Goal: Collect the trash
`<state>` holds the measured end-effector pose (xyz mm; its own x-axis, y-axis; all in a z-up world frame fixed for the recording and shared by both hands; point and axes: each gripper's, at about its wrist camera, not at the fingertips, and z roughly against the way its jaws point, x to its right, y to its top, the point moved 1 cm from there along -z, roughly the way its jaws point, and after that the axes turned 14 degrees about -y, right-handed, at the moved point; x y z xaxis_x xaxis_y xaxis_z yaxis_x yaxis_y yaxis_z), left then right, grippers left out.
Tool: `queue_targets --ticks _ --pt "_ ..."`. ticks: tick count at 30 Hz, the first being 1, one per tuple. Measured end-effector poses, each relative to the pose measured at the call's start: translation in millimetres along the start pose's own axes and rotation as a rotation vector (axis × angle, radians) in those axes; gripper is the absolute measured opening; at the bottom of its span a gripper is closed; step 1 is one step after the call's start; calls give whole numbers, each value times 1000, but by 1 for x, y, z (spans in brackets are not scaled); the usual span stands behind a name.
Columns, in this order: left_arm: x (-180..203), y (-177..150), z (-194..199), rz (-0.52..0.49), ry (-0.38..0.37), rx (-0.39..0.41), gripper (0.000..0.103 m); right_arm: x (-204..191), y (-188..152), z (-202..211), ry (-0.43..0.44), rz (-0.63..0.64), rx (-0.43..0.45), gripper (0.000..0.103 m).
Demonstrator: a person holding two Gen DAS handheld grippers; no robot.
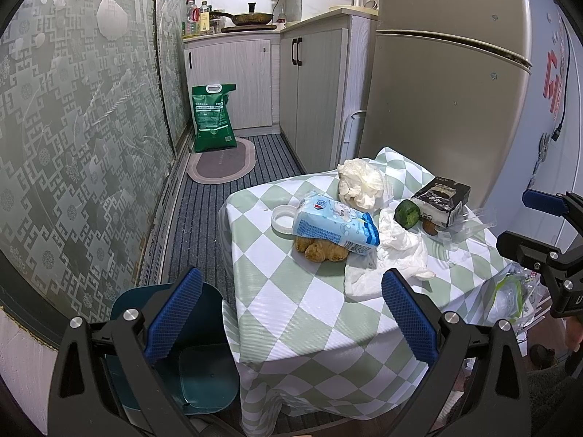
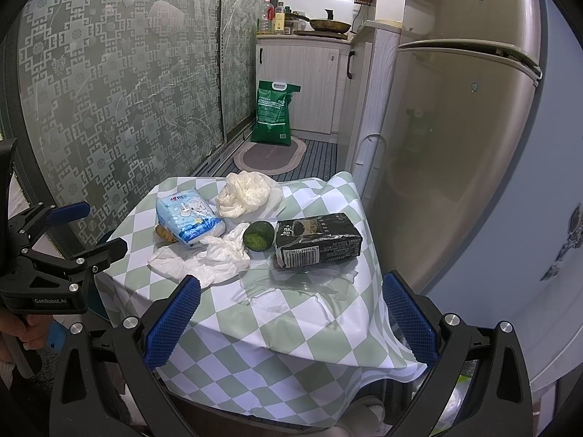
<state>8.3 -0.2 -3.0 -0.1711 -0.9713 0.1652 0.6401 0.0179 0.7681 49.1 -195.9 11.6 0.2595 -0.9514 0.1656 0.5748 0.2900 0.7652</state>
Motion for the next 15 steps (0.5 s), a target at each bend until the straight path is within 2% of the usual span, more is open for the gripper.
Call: queue_targets --ticks 15 --pt "-1 2 2 -1 -1 1 101 0 0 0 -1 1 2 100"
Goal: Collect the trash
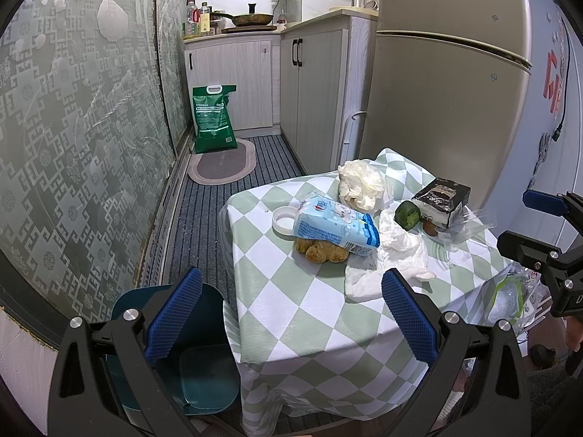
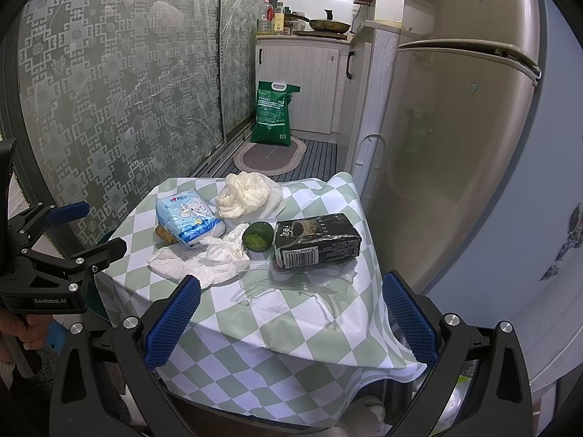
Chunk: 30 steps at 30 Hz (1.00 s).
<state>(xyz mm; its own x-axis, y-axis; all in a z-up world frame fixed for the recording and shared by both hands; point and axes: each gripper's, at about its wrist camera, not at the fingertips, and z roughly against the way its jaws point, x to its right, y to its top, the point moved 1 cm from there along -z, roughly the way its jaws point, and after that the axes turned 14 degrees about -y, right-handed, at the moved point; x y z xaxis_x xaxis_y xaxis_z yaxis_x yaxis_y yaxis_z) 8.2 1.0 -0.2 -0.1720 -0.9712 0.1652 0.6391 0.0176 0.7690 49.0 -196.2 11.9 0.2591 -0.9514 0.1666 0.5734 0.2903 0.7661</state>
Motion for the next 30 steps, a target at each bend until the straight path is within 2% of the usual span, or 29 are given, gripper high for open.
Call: queue_targets --ticks 21,24,27,30 --pt "0 1 1 -4 3 2 101 0 -1 0 -1 2 1 100" --pt "-1 2 2 -3 7 6 101 0 -1 -1 -26 -3 6 100" --pt "-3 6 8 -14 0 13 101 11 5 -3 -25 -22 11 100" --pt "-1 5 8 -46 -4 22 96 19 8 -1 -50 -27 27 100"
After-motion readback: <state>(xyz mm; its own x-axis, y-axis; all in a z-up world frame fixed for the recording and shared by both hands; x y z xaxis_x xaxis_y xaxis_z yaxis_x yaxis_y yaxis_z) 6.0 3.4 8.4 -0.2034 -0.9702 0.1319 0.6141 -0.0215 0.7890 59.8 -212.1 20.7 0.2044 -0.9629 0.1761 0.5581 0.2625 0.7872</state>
